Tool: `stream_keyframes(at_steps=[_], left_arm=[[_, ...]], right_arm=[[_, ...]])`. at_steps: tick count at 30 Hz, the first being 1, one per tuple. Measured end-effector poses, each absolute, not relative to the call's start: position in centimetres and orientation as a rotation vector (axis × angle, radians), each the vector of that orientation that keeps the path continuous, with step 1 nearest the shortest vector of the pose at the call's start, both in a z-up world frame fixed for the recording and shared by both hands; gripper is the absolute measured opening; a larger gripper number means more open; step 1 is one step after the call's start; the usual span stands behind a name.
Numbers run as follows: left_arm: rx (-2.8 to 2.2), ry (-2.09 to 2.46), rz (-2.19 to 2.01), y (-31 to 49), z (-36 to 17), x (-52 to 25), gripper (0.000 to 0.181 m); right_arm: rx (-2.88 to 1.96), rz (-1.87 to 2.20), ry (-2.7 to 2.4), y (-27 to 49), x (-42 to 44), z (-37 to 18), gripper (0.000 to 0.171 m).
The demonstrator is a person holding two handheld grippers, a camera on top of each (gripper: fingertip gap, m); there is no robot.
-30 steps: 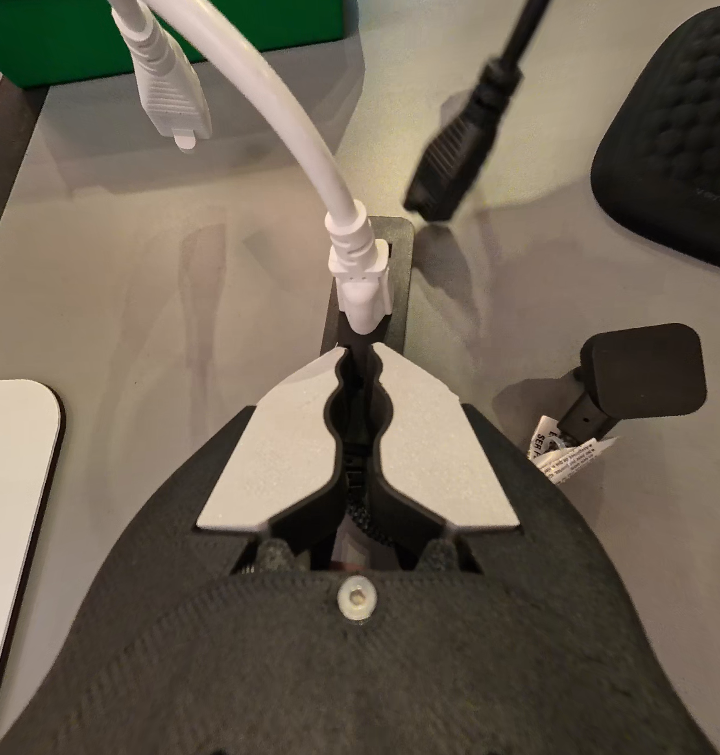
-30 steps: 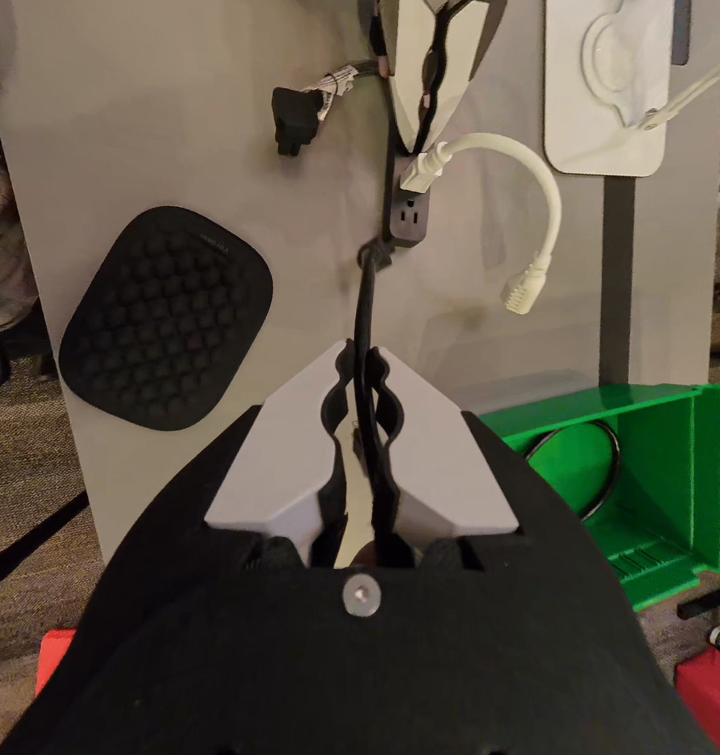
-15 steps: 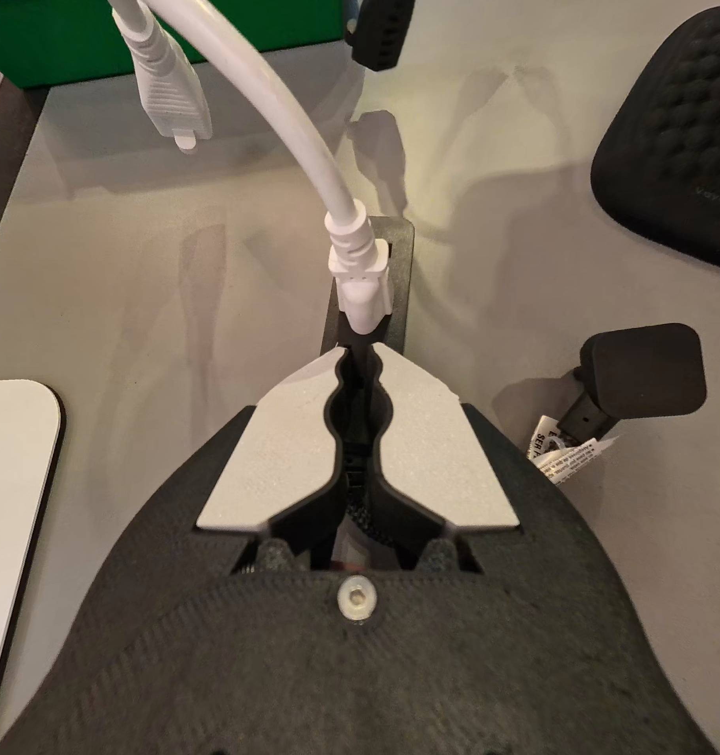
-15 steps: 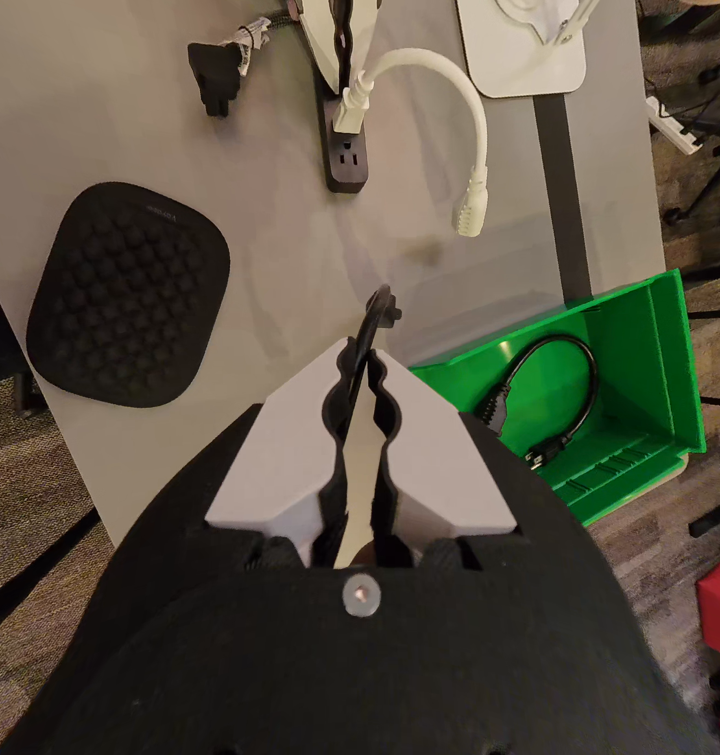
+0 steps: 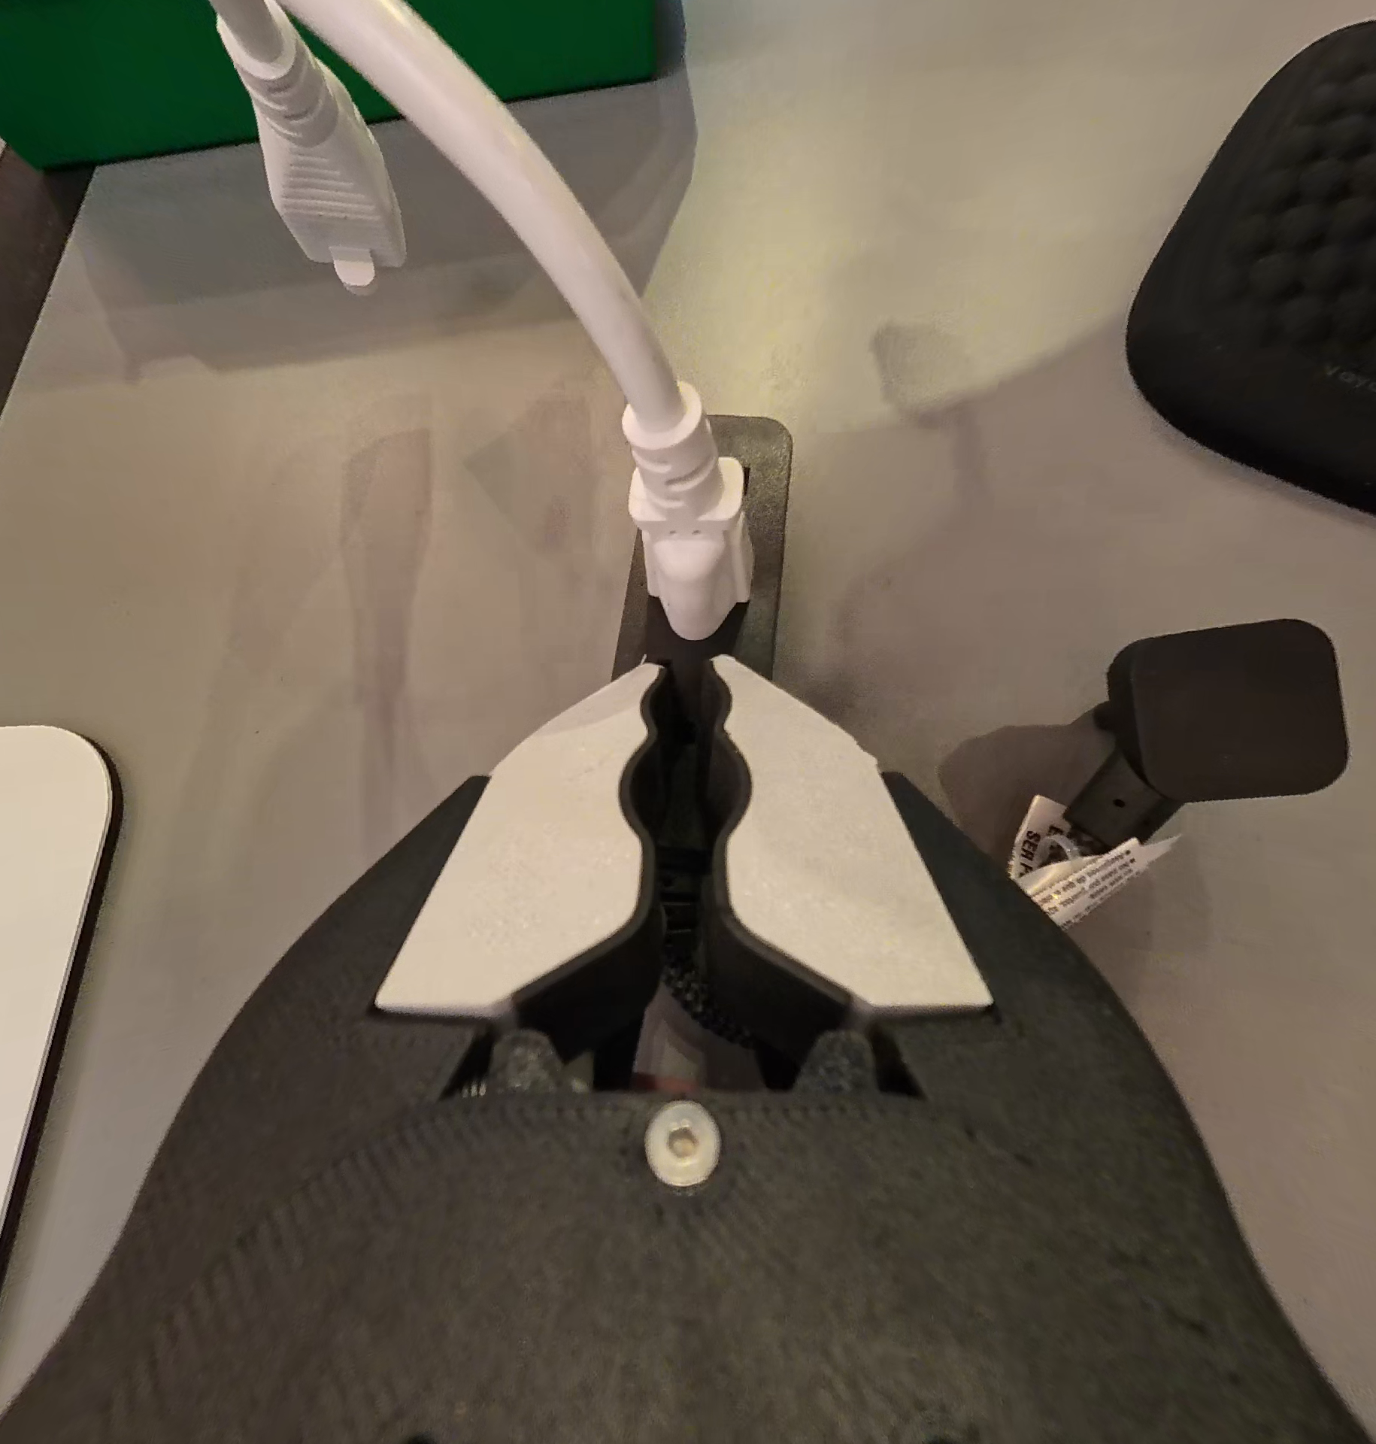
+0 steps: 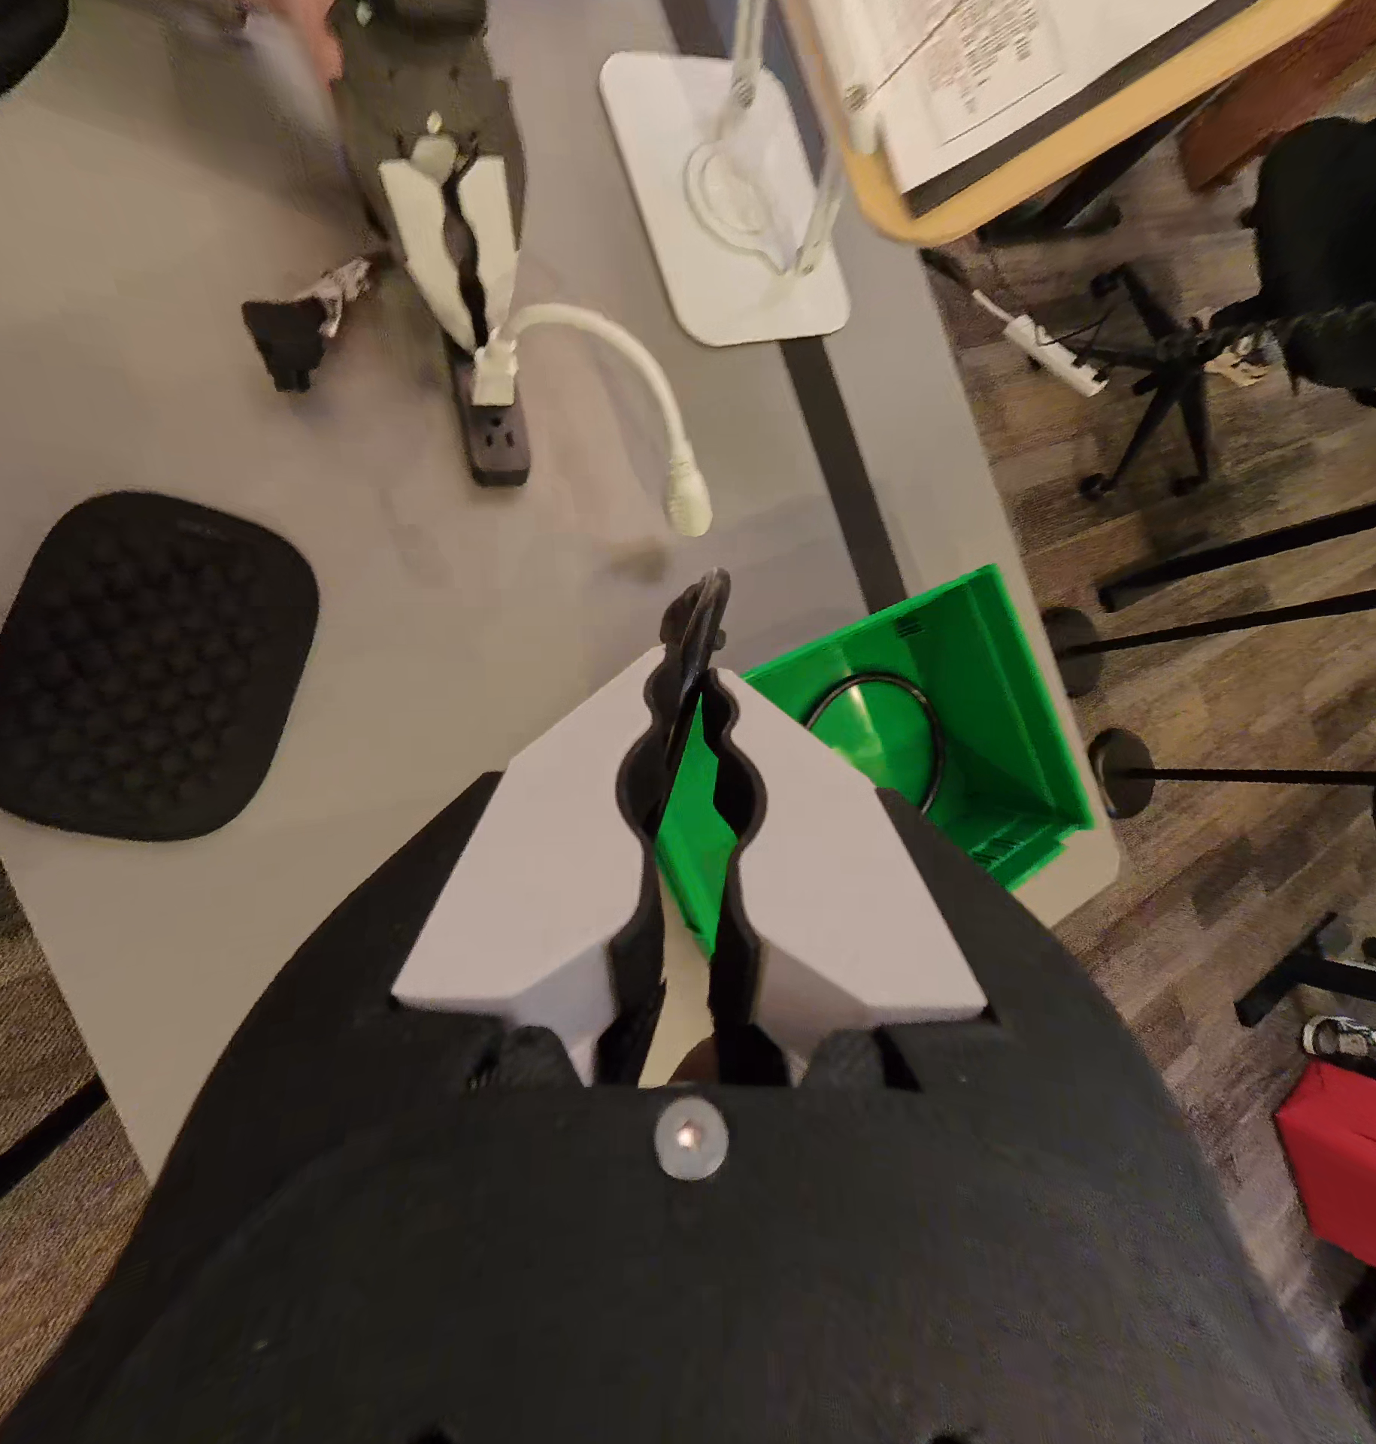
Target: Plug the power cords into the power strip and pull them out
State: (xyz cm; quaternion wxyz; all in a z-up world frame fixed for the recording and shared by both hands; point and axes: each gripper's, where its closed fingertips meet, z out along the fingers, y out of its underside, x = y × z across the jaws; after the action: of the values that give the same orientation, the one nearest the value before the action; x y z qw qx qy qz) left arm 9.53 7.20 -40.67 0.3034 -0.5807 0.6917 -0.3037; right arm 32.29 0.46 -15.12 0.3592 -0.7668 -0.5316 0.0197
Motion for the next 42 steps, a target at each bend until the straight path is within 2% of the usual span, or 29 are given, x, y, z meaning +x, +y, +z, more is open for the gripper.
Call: stream_keyframes(at_steps=[4, 8, 17, 21, 24, 29, 37, 38, 40, 42], left_arm=[[-1.538, 1.833, -0.805, 7.2, -40.7, 9.5, 0.007], [-1.538, 1.833, -0.805, 7.2, -40.7, 9.5, 0.007], [-1.538, 1.833, -0.812, 7.2, -40.7, 9.5, 0.007], [-1.538, 1.833, -0.813, 7.2, -40.7, 9.5, 0.007], [-1.538, 1.834, -0.812, 7.2, -40.7, 9.5, 0.007], [-1.539, 1.835, -0.809, 7.2, -40.7, 9.5, 0.007], [-1.540, 1.837, -0.803, 7.2, -40.7, 9.5, 0.007], [-1.540, 1.837, -0.802, 7.2, -40.7, 9.5, 0.007], [-1.539, 1.837, -0.800, 7.2, -40.7, 9.5, 0.007], [-1.538, 1.839, -0.799, 7.2, -40.7, 9.5, 0.007]], right_arm=[[-1.966, -0.010, -1.297, 3.9, 34.7, -11.9, 0.001], [-1.992, -0.040, -1.205, 7.8, 37.0, -12.0, 0.002], [-2.103, 0.112, -0.931, 14.5, 39.1, -20.6, 0.002], [-2.198, 0.219, -0.718, 15.4, 41.2, -25.9, 0.003], [-2.199, 0.279, -0.477, 15.8, 43.8, -27.4, 0.004], [-2.337, 0.130, -0.308, 14.7, 48.9, -31.2, 0.004], [-2.574, -0.536, -0.630, 12.2, 52.4, -37.1, 0.000], [-2.562, -0.621, -0.676, 12.2, 52.6, -37.1, 0.001], [-2.518, -0.767, -0.735, 12.2, 52.6, -36.1, 0.014], [-2.430, -0.819, -0.789, 12.4, 50.9, -34.1, 0.015]])
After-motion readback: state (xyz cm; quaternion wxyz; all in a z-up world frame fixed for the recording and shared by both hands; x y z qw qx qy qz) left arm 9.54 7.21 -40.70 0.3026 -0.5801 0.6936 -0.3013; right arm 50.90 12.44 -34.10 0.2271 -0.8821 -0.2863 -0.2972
